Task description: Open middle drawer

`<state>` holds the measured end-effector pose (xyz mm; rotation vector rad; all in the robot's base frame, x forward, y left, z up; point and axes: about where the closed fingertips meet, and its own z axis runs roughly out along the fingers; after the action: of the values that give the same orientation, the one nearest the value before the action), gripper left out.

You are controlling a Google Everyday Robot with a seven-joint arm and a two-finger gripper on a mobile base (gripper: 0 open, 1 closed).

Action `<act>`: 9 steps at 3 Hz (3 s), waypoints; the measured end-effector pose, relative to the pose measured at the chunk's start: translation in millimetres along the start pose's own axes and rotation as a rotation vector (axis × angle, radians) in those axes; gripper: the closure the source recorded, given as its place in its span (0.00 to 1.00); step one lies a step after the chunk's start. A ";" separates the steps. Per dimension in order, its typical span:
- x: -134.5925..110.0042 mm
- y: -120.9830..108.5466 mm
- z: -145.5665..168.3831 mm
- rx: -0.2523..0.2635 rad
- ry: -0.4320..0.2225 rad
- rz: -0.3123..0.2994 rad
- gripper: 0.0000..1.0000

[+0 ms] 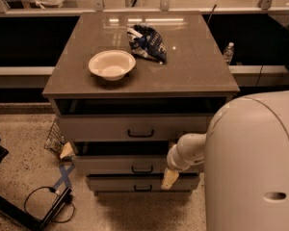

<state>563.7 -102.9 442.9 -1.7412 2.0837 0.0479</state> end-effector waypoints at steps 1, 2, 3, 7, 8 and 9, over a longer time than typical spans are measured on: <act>1.3 3.8 2.8 -0.009 0.013 0.000 0.18; 2.7 10.7 11.3 -0.037 0.029 0.007 0.41; 2.8 16.0 18.3 -0.061 0.034 0.010 0.64; 1.7 17.3 11.6 -0.066 0.035 0.019 1.00; 1.7 17.3 11.6 -0.066 0.035 0.019 1.00; 2.2 20.0 10.0 -0.068 0.033 0.024 1.00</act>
Offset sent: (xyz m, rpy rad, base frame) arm -0.0122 0.0054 -0.0263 -0.0321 0.0859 -0.0046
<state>547.4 -97.7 428.3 -1.7677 2.1504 0.0985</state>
